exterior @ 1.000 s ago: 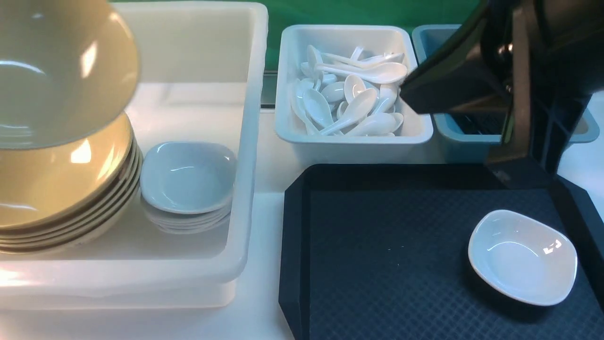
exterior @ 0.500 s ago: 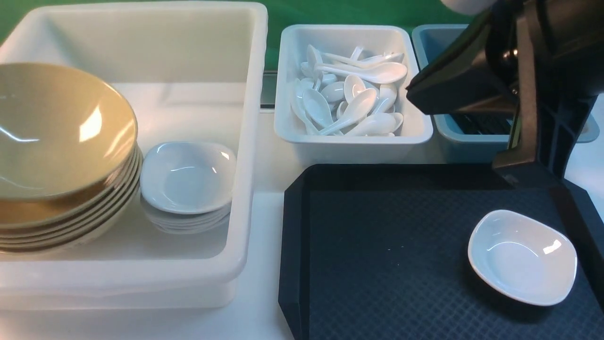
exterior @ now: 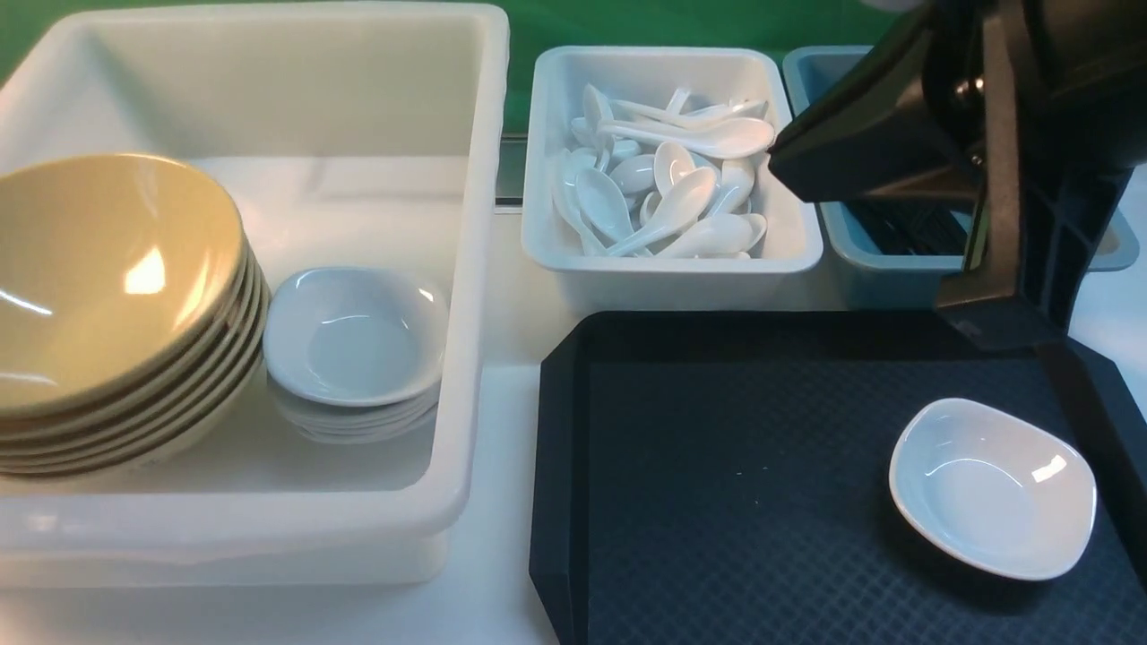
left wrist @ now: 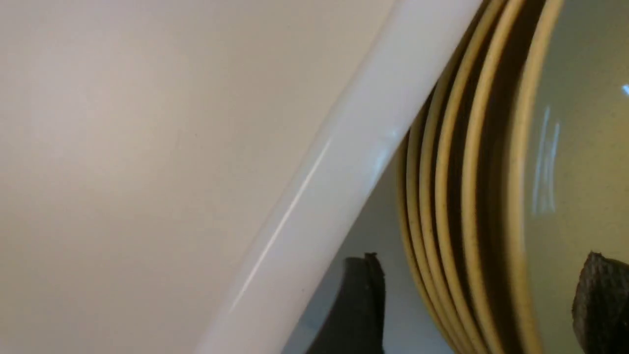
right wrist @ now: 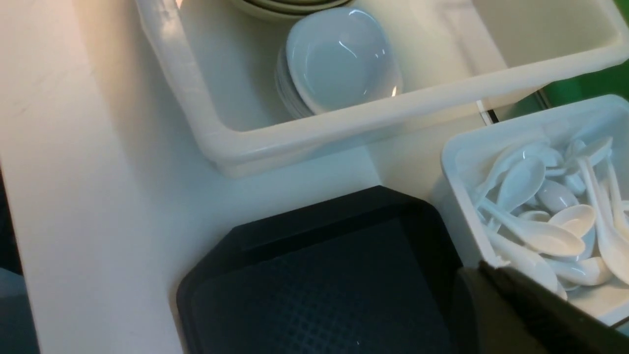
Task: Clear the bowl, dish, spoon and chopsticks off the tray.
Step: Use the left arm to grab the plate
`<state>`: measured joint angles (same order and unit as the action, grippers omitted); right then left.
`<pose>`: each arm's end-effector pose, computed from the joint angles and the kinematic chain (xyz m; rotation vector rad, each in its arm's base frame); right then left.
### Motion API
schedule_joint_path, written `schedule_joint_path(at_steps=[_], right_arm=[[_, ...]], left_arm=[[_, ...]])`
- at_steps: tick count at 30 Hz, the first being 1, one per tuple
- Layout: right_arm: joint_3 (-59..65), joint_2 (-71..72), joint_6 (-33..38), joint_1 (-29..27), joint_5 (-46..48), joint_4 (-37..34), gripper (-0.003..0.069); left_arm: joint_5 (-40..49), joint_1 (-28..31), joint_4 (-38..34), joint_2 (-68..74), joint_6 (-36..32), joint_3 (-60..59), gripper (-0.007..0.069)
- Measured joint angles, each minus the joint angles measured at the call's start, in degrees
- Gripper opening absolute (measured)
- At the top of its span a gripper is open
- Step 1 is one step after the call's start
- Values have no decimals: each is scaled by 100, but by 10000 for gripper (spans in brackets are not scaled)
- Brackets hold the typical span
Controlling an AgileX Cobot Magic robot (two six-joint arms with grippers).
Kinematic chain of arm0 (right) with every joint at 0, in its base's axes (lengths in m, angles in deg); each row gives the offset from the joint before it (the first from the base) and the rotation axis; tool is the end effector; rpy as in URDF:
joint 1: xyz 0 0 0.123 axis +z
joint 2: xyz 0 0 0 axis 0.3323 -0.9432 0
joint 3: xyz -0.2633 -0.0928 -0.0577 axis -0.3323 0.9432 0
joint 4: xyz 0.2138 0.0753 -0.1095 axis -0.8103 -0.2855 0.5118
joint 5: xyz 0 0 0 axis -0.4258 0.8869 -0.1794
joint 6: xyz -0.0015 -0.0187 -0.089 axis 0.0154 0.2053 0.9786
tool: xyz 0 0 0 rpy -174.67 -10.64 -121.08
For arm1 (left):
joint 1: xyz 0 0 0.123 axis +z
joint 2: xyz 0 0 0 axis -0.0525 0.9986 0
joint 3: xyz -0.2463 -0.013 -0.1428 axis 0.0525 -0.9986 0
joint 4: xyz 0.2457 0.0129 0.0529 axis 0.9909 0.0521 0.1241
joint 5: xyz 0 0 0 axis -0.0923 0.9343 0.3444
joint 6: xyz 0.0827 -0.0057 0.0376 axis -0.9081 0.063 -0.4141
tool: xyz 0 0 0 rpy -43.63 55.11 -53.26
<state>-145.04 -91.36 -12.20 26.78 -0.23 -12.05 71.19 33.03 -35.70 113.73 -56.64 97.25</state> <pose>0.1659 0.1728 0.4610 -1.2929 1.9063 0.2167 0.2237 0.1389 0.3094 -0.7517 2.4856 -0.0602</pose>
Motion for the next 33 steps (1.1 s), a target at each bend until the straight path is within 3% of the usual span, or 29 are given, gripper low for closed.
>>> schedule_joint_path(at_steps=[7, 9, 13, 15, 22, 27, 33], right_arm=[[0, 25, -152, 0, 96, 69, 41], [0, 28, -452, 2, 132, 377, 42], [0, 28, -1192, 7, 503, 1406, 43], [15, 42, -1556, 1, 727, 1849, 43], [937, 541, -2293, -264, 754, 2015, 43], [2242, 1330, -2593, -974, 754, 2041, 43], [3288, 2085, -2723, -1810, 772, 2063, 43]], left_arm=[[340, -123, 6, -854, 52, 763, 529], [487, -539, -98, -1148, 52, 1001, 525], [642, -1985, -386, -1409, 52, 1103, 504], [644, -3102, -409, -1311, 137, 1103, 489], [-124, -6512, 412, 201, 783, 1167, 470], [-331, -7752, 728, 1787, 954, 1891, 467], [-403, -8331, 587, 3454, 871, 3239, 466]])
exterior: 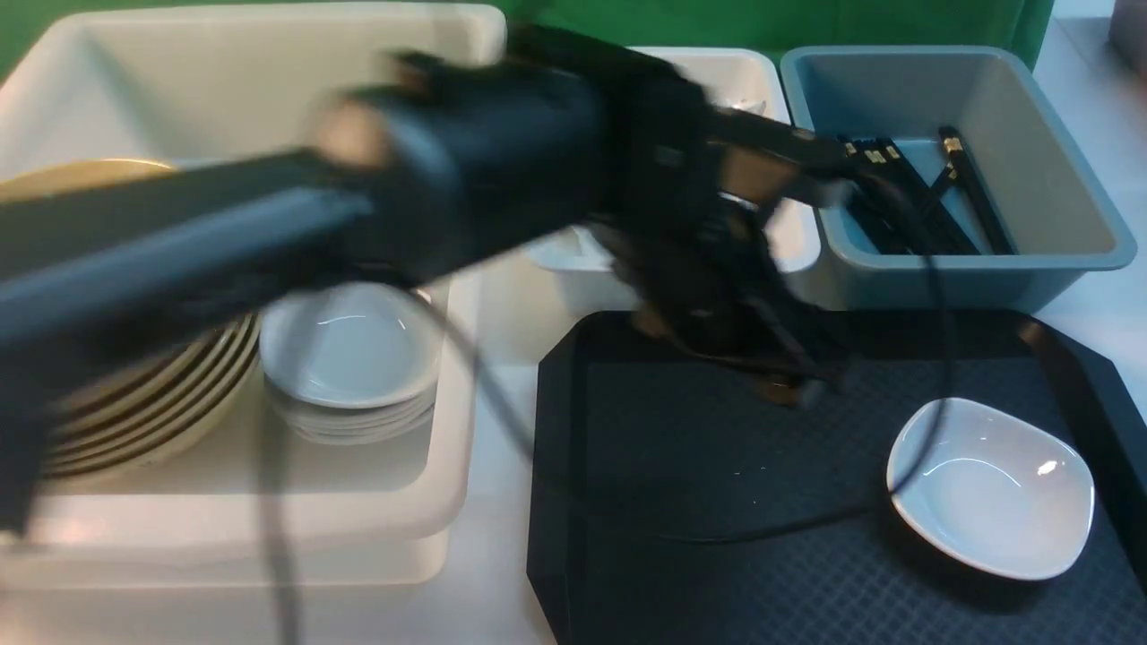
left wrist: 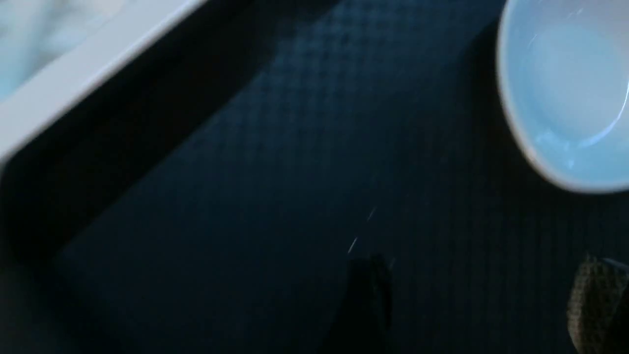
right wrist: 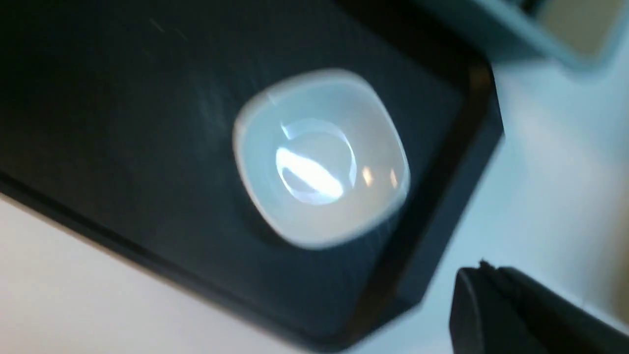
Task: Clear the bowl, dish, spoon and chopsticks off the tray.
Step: Use the left arm to grab the plate, then use the left arm to put the plate into the large storage box on the left
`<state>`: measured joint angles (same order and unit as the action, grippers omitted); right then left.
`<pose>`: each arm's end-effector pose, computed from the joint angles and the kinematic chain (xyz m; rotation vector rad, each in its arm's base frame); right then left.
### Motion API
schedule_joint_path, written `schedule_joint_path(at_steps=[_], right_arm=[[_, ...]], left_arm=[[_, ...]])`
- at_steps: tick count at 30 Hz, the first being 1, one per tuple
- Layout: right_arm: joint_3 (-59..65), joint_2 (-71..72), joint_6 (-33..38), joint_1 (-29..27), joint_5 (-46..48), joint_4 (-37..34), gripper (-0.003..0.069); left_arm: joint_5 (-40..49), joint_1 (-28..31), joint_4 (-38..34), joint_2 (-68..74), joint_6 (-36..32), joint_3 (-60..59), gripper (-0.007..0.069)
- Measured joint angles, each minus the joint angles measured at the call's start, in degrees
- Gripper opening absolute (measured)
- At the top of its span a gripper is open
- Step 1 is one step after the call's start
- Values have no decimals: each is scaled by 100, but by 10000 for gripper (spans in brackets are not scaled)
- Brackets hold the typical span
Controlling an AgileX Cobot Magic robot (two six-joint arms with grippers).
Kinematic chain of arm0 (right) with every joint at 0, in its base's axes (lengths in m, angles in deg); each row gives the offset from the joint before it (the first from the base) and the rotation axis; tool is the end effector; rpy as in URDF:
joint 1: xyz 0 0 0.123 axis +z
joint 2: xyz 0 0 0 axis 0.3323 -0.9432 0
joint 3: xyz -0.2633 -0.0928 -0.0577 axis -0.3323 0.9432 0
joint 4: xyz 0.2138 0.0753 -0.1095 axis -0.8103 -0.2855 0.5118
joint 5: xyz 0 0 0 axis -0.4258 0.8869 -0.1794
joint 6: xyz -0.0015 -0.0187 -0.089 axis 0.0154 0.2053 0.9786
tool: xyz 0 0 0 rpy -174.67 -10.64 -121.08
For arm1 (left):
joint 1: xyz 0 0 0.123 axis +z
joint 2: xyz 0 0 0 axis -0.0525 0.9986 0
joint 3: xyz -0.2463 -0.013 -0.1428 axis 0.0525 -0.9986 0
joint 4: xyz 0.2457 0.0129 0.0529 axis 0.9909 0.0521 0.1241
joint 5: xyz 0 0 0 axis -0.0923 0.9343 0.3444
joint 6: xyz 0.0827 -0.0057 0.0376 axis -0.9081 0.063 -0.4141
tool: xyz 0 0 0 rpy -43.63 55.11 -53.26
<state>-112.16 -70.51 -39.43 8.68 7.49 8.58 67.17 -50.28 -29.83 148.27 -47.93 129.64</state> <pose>0.1355 0.0377 0.3615 -0.5361 2.4906 -0.2709 0.2835 -0.3237 0.2677 0.9813 2.4994 -0.4770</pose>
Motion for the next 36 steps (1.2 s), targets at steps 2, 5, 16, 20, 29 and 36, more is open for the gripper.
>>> schedule_joint_path(at_steps=[2, 5, 16, 20, 29, 36], right_arm=[[351, 297, -5, -320, 6, 0, 43], [563, 579, 7, -497, 6, 0, 43], [702, 952, 208, -537, 6, -6, 45], [702, 952, 213, -537, 6, -1, 45], [106, 859, 622, -537, -378, -673, 47], [-1169, -33, 2322, -537, -603, -3007, 47]], left_arm=[[20, -196, -86, 856, -116, 808, 466], [185, -379, -113, 1630, -202, 1641, 466], [1213, -670, -99, 3696, -249, 4482, 323], [1212, -702, -181, 3691, -267, 4610, 87], [2322, -516, 783, 2592, -446, 5099, 2], [2281, 340, 917, 174, -344, 4049, 1]])
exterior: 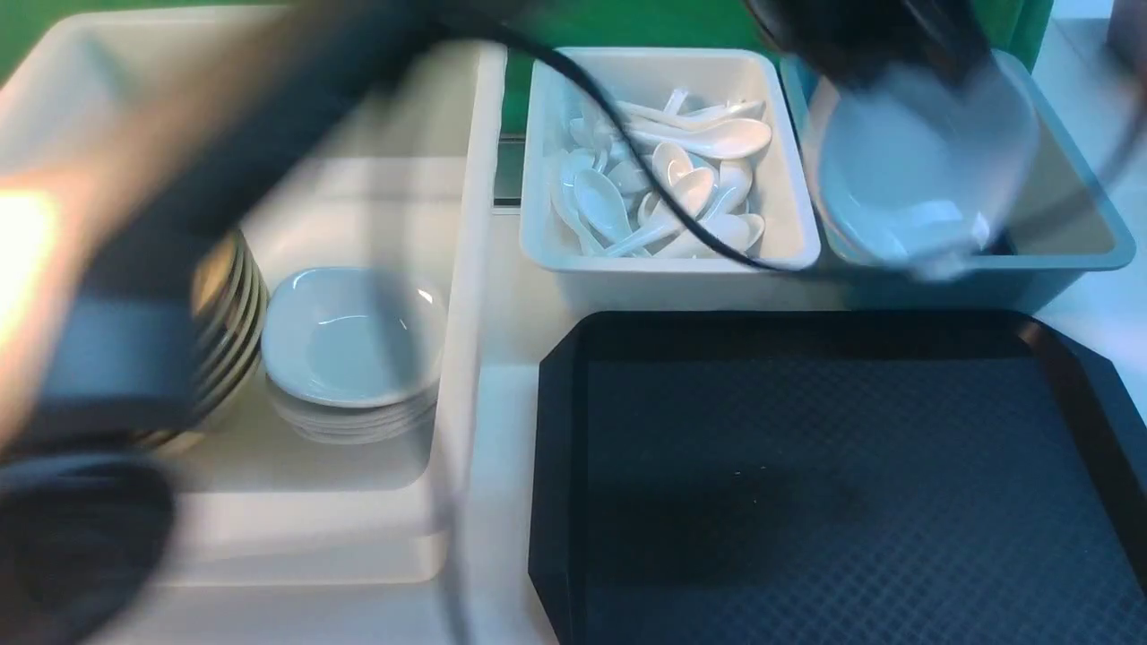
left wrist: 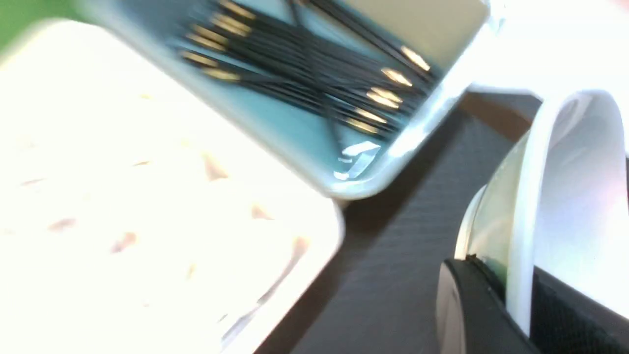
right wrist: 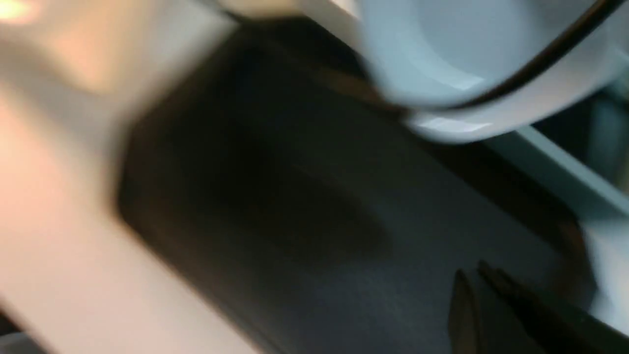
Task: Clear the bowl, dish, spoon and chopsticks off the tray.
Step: Use the left arm to put the plate into the large storage box on the left
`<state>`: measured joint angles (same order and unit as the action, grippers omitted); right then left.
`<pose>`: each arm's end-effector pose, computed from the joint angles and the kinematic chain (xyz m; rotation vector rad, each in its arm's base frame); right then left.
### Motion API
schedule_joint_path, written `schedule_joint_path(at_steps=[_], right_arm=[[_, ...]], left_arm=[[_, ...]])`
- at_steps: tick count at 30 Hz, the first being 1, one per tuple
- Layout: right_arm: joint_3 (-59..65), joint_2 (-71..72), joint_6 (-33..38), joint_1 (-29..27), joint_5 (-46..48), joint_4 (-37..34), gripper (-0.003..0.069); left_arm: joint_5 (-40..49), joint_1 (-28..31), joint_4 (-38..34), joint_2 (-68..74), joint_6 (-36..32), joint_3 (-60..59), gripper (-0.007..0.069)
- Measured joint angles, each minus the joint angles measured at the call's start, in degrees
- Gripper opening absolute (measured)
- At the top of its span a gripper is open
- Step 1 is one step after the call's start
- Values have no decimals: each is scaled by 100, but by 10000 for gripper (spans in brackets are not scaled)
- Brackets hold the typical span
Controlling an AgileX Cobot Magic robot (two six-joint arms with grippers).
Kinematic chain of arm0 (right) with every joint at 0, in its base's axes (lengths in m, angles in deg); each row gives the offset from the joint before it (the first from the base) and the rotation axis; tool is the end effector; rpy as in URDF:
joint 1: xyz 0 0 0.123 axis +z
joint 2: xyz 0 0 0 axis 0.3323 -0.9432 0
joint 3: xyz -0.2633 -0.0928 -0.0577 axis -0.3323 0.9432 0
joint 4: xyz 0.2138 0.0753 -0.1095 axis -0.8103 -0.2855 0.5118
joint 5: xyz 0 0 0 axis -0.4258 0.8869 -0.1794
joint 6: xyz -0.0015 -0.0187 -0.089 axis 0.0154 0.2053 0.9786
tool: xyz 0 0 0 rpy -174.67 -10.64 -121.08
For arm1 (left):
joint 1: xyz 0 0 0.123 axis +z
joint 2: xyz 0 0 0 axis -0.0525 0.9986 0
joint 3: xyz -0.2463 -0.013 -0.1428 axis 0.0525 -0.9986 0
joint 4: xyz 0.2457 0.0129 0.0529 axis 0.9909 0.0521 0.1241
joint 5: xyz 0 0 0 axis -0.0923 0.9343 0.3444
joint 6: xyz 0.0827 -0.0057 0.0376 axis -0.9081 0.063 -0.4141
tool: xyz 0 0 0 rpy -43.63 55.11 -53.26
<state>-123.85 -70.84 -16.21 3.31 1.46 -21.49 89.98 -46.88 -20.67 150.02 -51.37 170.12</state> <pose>0.1265 0.0677 0.4210 -0.8102 2.1872 0.2492 0.3026 -0.2918 0.4407 0.9514 2.1704 -0.3537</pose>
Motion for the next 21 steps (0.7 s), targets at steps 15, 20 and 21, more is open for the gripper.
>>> schedule_joint_path(at_steps=[15, 20, 21], right_arm=[[-1189, -2470, 686, 1839, -547, -791, 45], [-1284, -2624, 686, 1898, -570, -771, 45], [-1284, -2624, 680, 1898, -570, -727, 45]], left_arm=[[-694, 3445, -258, -3239, 139, -5311, 1], [-922, 3718, -314, -2870, -103, -5408, 1], [-1133, 3724, -371, -2655, -152, -5408, 1]])
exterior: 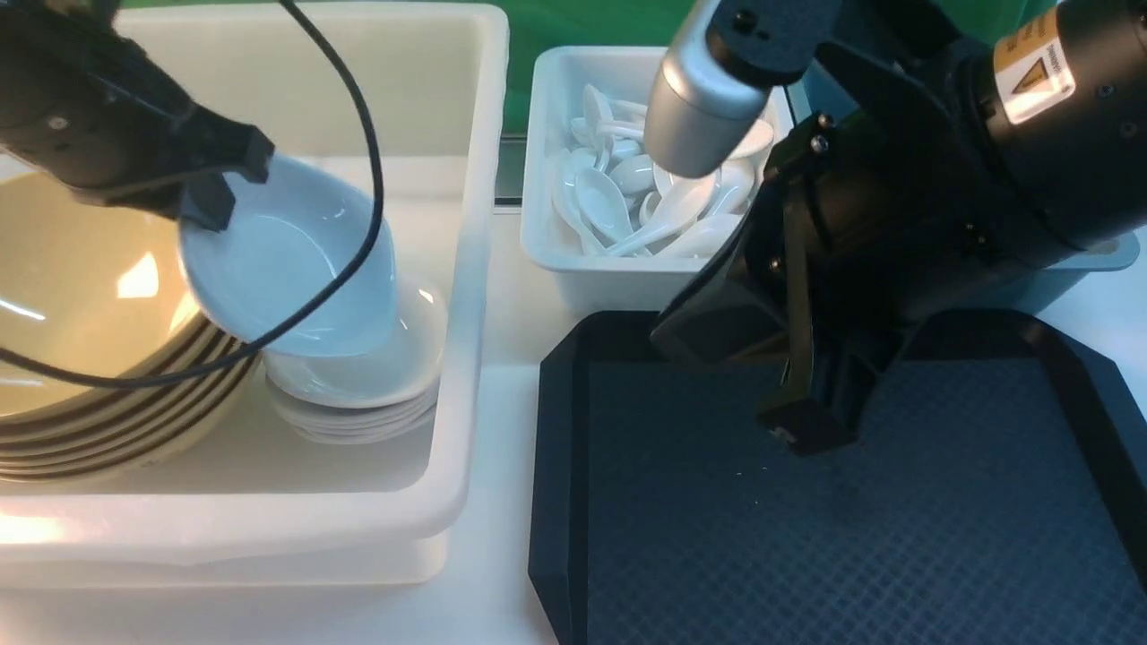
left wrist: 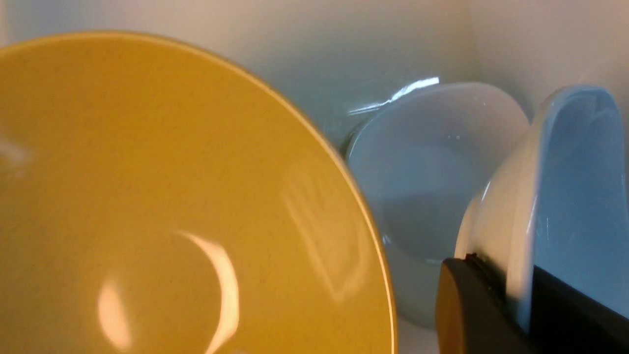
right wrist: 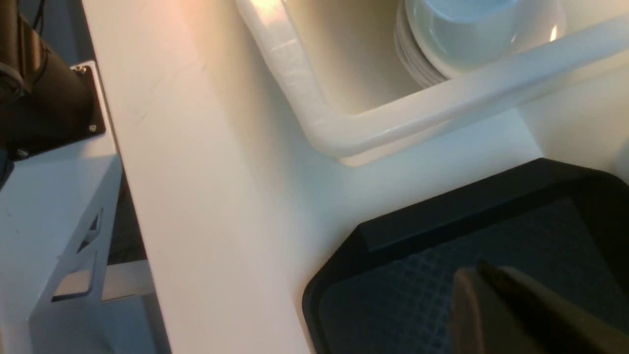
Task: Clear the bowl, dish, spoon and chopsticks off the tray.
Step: Use the left arm to put the plate into the large storage box on the left
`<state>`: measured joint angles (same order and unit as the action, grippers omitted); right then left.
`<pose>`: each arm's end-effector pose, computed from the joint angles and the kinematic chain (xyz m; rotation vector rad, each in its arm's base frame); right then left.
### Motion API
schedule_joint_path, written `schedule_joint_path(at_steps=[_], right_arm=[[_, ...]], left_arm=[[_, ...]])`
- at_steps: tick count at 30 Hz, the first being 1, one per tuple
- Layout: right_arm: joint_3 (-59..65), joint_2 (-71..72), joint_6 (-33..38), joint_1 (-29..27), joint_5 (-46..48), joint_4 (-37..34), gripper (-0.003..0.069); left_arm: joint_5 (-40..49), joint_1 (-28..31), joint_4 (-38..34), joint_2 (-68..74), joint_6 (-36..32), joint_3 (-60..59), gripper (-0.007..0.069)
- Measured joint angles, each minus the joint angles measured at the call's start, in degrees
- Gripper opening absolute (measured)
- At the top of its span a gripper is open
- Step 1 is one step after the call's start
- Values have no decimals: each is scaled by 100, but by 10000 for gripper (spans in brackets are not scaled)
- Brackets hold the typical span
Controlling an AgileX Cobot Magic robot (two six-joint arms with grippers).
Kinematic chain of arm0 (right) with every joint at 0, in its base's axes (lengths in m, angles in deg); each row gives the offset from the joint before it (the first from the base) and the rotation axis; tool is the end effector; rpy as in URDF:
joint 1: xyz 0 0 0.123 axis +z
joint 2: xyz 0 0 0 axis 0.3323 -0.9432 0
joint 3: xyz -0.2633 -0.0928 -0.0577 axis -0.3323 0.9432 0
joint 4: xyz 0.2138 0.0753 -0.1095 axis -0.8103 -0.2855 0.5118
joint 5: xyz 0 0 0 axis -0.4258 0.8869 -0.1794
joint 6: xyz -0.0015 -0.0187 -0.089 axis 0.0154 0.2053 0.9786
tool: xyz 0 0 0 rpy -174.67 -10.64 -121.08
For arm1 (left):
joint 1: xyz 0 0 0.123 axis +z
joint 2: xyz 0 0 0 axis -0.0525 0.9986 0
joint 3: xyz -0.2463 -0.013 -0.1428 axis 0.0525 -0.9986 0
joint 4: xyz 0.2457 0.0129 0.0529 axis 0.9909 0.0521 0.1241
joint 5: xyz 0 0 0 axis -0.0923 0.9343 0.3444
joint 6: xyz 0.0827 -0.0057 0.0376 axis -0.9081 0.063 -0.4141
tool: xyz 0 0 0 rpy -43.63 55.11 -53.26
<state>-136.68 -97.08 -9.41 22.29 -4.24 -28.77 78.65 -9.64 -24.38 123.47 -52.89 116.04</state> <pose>0.1922 0.2016 0.3993 -1.3015 2.1088 0.5014 0.3099 -0.0417 0.3492 0.2399 2.6130 -0.1033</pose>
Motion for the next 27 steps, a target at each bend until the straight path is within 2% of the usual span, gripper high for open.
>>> schedule_joint_path(at_steps=[4, 12, 15, 18, 21, 23, 25, 27], right_arm=[[-26, 0, -202, 0, 67, 311, 45], [-29, 0, -274, 0, 261, 647, 45], [-33, 0, -274, 0, 261, 669, 45], [-33, 0, -263, 0, 256, 680, 45], [-33, 0, -225, 0, 256, 686, 45], [-33, 0, -193, 0, 256, 691, 45], [-33, 0, -144, 0, 251, 691, 46], [-33, 0, -126, 0, 237, 691, 46]], left_arm=[[-356, 0, -126, 495, -39, 0, 1], [-457, 0, -109, 1185, -107, 0, 12], [-497, 0, -120, 1242, -311, 0, 55], [-517, -5, -152, 1248, -535, 0, 141], [-545, -26, -251, 1237, -762, 0, 300], [-545, -26, -277, 1198, -828, 8, 362], [-448, -26, -237, 1095, -849, 135, 459], [-300, -21, -132, 978, -854, 332, 505]])
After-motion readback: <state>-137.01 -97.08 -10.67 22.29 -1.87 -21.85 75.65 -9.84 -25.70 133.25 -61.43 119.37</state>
